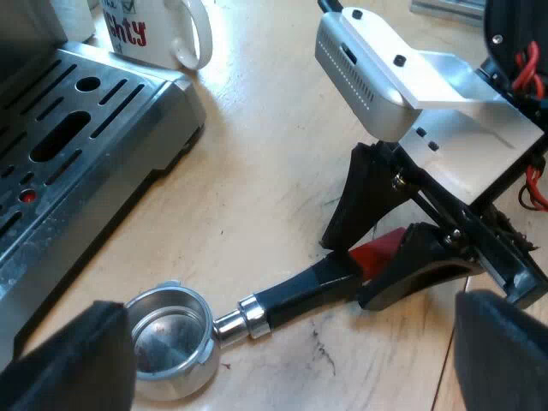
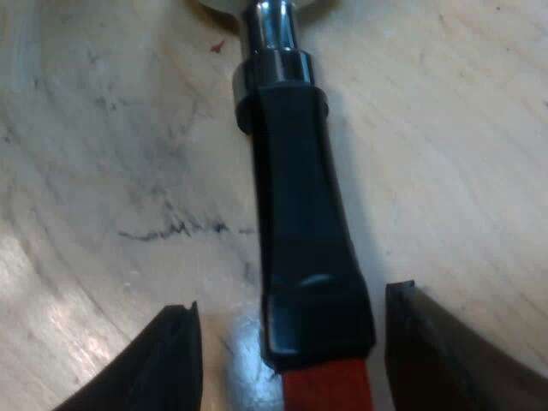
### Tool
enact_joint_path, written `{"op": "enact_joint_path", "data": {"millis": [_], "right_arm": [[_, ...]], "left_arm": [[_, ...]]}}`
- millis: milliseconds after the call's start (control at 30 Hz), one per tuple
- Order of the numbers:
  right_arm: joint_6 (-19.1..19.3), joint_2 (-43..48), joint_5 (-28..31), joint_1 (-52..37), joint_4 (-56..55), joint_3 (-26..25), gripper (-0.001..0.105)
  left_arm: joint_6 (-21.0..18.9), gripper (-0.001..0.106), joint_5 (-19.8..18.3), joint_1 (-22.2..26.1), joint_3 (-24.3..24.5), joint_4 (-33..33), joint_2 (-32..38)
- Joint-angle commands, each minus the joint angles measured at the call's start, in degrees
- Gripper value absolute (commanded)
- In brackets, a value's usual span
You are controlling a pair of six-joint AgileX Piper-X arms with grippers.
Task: Grind coffee beans and then tamp
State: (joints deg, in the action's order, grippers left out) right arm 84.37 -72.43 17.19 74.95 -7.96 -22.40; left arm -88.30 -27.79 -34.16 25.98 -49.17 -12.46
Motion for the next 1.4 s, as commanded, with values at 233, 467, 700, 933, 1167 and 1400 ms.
{"op": "enact_joint_path", "data": {"millis": [233,467,700,933,1167,1400], "right_arm": [[0.3,0.6,0.1,-0.1,-10.5,-4.5,0.05],[1.6,2.5,0.1,-0.1,-22.0,-10.9,0.05],[1.8,10.4,2.2,0.0,-20.7,-11.6,0.05],[4.7,14.4,2.2,0.0,-18.2,-11.6,0.05],[14.4,16.6,7.2,3.4,-3.8,-11.5,0.05],[14.9,14.6,8.6,3.6,-0.6,-11.2,0.059]], "left_arm": [[-0.2,0.076,-0.3,-0.2,0.2,0.4,0.4],[-0.2,0.076,0.0,-0.2,0.2,0.6,0.4],[-0.2,0.076,5.8,-0.2,0.5,1.1,0.5],[-0.2,0.076,10.9,-0.2,6.3,-0.2,0.6],[-1.1,0.076,11.8,-0.2,9.9,-0.4,0.6],[-5.6,0.076,17.2,-0.2,9.9,-5.1,0.6]]}}
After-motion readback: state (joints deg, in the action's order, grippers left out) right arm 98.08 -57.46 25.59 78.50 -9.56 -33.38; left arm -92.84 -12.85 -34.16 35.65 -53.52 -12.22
